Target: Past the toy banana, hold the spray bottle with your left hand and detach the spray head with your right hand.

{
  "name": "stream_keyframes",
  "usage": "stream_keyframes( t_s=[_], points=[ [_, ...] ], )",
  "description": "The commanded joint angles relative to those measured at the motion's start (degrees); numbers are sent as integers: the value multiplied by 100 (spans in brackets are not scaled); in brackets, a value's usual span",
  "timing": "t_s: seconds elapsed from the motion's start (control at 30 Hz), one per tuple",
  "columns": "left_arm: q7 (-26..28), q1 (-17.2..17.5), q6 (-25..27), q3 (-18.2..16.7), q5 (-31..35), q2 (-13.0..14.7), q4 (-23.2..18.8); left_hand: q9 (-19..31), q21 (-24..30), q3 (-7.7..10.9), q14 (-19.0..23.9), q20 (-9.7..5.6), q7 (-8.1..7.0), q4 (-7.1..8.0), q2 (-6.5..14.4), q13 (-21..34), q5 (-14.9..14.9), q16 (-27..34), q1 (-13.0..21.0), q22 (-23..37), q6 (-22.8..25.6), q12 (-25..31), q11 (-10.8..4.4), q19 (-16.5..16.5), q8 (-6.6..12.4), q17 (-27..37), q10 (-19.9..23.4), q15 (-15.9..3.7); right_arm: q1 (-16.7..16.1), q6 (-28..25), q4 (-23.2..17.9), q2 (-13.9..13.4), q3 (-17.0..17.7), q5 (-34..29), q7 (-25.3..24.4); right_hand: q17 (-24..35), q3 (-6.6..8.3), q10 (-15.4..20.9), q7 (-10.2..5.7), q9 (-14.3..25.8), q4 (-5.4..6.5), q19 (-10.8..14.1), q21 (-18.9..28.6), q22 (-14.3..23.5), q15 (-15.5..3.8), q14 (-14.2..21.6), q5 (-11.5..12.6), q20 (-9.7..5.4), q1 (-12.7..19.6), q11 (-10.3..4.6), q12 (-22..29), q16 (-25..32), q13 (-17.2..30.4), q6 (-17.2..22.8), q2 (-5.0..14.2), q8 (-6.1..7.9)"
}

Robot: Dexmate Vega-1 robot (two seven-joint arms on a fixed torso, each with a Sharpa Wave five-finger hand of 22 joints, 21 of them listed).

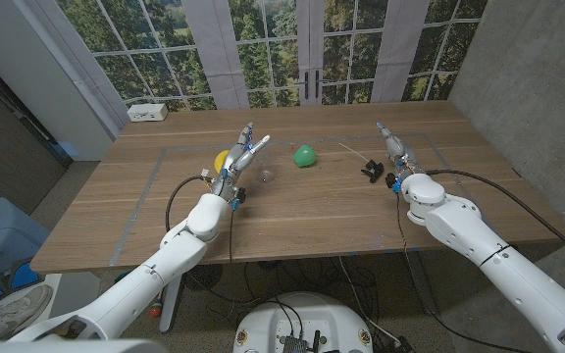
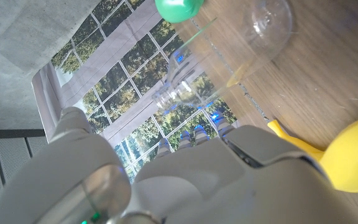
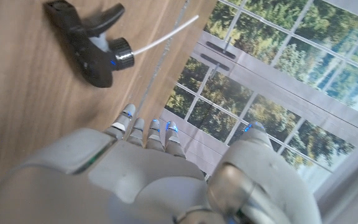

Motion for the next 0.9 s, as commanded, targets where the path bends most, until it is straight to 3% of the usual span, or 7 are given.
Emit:
stream_keyframes(
  t_s=[0.03,0.5,0.63,0.7,0.73,0.77,0.9],
  points=[
    [-293,186,-204,-204,-387,57,-275,-4,44,23,-552,-227,114,42,33,-3,44,46,-118,15,-315,52,-79,-723,38,-12,-584,-97,-290,1987,617,211,69,-394,561,-100,13,122,5,-19,-57,51,-63,4,-181,-8,21,-161,26,-63,39,-17,-87,143,51,39],
    [-794,468,-366,-489,-1038,258,-530,-31,95,124,40,-924,294,136,490,-38,126,65,-466,-5,413,102,-510,107,101,-33,75,-452,-272,3286,1100,618,85,-533,984,-512,108,499,1,-76,-215,675,-143,-7,-524,406,15,-486,117,-213,71,38,-409,494,209,44],
    [-1081,588,-547,-616,-1411,313,-431,-39,77,275,345,-1134,352,304,971,-47,192,61,-713,-14,808,106,-541,452,95,-32,427,-580,-227,3875,1369,892,51,-401,1244,-654,204,805,97,-88,87,970,-237,-6,-752,631,22,-711,-294,-275,94,98,-619,748,776,41],
    [-1243,615,-649,-666,-1595,314,-335,-40,45,561,524,-1196,455,574,1283,-49,289,50,-884,-11,1028,87,-506,622,56,-27,597,-563,-237,4026,1417,983,32,-422,1270,-710,331,865,86,-90,258,1057,-291,-4,-901,708,55,-840,-440,-317,78,107,-707,877,1026,44],
    [-1316,632,-714,-696,-1701,295,-280,-37,-23,1109,597,-1246,486,968,1325,-51,457,7,-1012,-8,1228,53,-434,700,19,-27,732,-557,-251,4071,1417,1025,24,-443,1257,-752,523,958,54,-90,439,1111,-343,-1,-1002,738,103,-948,-533,-381,83,105,-780,942,1119,30],
    [-1360,647,-779,-724,-1760,282,-225,-38,-62,1494,685,-1266,538,1091,1331,-53,548,-1,-1035,-14,1319,37,-394,775,-6,-34,825,-583,-265,4120,1422,1066,13,-505,1223,-767,620,961,43,-91,509,1120,-366,0,-1055,758,128,-982,-552,-409,72,107,-806,976,1143,28],
    [-1459,682,-787,-793,-1976,249,-91,-39,-125,2048,769,-1352,618,1075,1330,-55,603,-26,-965,-26,1440,9,-314,878,-28,-50,926,-562,-340,4216,1381,1209,-3,-828,976,-834,1236,1092,-44,-89,903,1248,-461,2,-1217,836,268,-1172,-626,-511,69,118,-932,1085,1166,-1]
  ],
)
